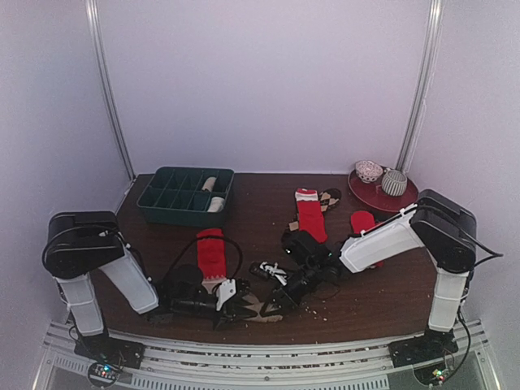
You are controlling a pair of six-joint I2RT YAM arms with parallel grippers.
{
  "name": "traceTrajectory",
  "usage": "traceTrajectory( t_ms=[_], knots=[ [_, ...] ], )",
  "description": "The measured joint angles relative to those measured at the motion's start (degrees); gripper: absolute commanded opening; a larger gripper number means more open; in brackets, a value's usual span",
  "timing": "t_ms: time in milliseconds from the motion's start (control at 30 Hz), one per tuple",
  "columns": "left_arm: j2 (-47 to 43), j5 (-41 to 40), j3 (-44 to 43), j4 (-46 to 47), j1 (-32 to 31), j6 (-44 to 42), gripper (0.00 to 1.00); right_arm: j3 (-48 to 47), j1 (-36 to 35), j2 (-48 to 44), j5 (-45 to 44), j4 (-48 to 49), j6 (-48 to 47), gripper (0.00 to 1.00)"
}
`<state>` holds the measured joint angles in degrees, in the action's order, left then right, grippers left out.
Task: Roll the socks
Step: Roll a pair of socks at the center of the board.
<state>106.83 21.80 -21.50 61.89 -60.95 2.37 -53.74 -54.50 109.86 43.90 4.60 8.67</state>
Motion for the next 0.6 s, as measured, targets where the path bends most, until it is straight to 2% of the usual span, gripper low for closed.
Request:
traceTrajectory(
  t_ms=[133, 300, 500, 600],
  knots=[
    [0.1, -0.3, -2.9, -4.1, 0.0, 3.4, 0.00, 1.2, 0.0, -2.4, -2.6, -0.2, 0.0, 0.37],
    [1.0, -1.1, -6.2, -8.0, -0.2, 9.9, 0.00, 6.6, -0.2, -8.8, -11.4, 3.0, 0.1, 0.42],
    [4.0, -0.2, -6.4, -3.9, 0.1, 17.2, 0.00, 14.1, -1.9, -19.7, -23.3, 7.5, -5.8, 0.55],
    [5.4, 0.4, -6.3, -1.5, 0.2, 19.6, 0.00, 15.8, -5.4, -23.1, -28.4, 9.9, -11.4, 0.57]
  ],
)
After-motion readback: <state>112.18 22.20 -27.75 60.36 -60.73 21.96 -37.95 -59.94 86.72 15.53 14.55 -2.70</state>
